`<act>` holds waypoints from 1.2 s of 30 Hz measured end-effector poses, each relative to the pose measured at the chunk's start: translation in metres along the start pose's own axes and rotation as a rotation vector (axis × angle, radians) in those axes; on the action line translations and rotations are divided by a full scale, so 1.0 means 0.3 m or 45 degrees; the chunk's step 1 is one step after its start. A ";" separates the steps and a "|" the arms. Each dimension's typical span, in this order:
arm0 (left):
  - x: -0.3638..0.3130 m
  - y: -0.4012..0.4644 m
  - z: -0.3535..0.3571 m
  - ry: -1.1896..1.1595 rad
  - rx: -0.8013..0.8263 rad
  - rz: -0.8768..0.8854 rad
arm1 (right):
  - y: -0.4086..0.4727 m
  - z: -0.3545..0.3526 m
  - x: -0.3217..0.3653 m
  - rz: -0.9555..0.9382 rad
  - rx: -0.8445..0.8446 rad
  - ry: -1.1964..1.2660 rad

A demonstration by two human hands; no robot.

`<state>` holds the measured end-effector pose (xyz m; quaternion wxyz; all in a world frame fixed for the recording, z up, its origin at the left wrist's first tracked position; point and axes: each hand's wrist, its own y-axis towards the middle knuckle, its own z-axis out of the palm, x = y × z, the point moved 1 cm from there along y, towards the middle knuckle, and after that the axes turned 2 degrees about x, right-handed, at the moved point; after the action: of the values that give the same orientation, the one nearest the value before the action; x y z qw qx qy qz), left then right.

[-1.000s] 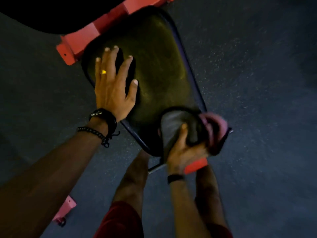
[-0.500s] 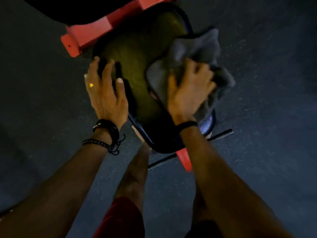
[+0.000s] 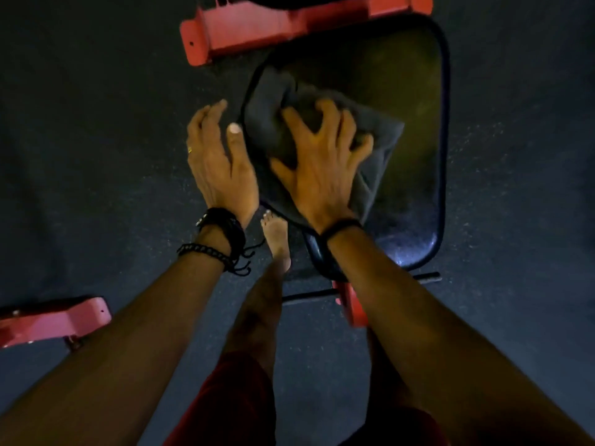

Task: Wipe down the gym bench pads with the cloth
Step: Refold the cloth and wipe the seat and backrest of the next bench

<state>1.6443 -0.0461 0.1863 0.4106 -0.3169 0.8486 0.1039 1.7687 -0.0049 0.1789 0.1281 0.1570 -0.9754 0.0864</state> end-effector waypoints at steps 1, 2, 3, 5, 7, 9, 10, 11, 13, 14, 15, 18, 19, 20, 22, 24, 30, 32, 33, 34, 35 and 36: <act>0.006 -0.012 -0.007 -0.005 0.000 0.001 | 0.016 0.009 0.030 0.030 0.006 -0.005; 0.007 -0.022 -0.015 -0.005 0.010 0.011 | -0.018 0.016 0.026 -0.031 0.020 -0.008; 0.001 -0.028 -0.026 0.003 0.032 0.025 | -0.087 0.018 -0.003 -0.175 0.060 -0.001; -0.024 -0.024 -0.050 0.039 0.106 0.045 | -0.293 -0.006 -0.106 -0.533 0.179 -0.027; -0.057 -0.016 -0.064 0.060 0.202 0.030 | -0.429 -0.063 -0.274 -0.749 0.272 -0.186; -0.084 -0.026 -0.062 0.049 0.276 0.003 | -0.405 -0.106 -0.412 -0.510 0.232 -0.218; -0.089 -0.035 -0.052 0.043 0.303 -0.003 | -0.371 -0.109 -0.439 -0.174 0.157 -0.176; -0.097 -0.047 -0.038 0.036 0.334 0.006 | -0.348 -0.102 -0.425 0.204 0.070 -0.122; -0.103 -0.086 -0.007 0.025 0.400 0.010 | -0.376 -0.066 -0.314 0.714 -0.062 -0.058; -0.104 -0.111 0.003 0.026 0.422 0.004 | -0.417 -0.050 -0.258 0.750 -0.061 -0.056; -0.107 -0.134 0.008 0.025 0.444 0.010 | -0.478 -0.028 -0.242 0.596 -0.006 -0.091; -0.110 -0.169 -0.013 0.073 0.505 0.103 | -0.512 -0.068 -0.375 0.026 0.127 -0.178; -0.102 -0.168 -0.023 0.104 0.513 0.125 | -0.483 -0.082 -0.419 0.142 0.065 -0.128; -0.095 -0.168 -0.030 0.136 0.527 0.127 | -0.452 -0.101 -0.435 0.430 0.018 -0.043; -0.103 -0.189 -0.045 0.210 0.598 0.092 | -0.453 -0.118 -0.365 0.909 0.044 0.081; -0.142 -0.210 -0.057 0.316 0.746 0.078 | -0.495 -0.126 -0.266 0.846 0.331 0.139; -0.396 -0.268 -0.199 0.300 1.128 0.143 | -0.648 -0.436 -0.248 0.477 0.728 0.141; -0.478 -0.292 -0.261 0.277 1.206 0.210 | -0.682 -0.553 -0.224 0.483 0.579 0.159; -0.516 -0.299 -0.285 0.292 1.221 0.247 | -0.692 -0.607 -0.215 0.449 0.512 0.147; -0.554 -0.306 -0.305 0.320 1.218 0.266 | -0.700 -0.653 -0.210 0.404 0.438 0.129; -0.597 -0.315 -0.324 0.330 1.201 0.243 | -0.710 -0.695 -0.205 0.365 0.359 0.113; -0.650 -0.330 -0.345 0.283 1.199 0.143 | -0.726 -0.739 -0.201 0.333 0.279 0.104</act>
<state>1.7307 -0.0800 0.4097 0.4100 -0.0594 0.8580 -0.3038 1.9448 -0.1452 0.4013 0.1374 0.0381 -0.9662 0.2146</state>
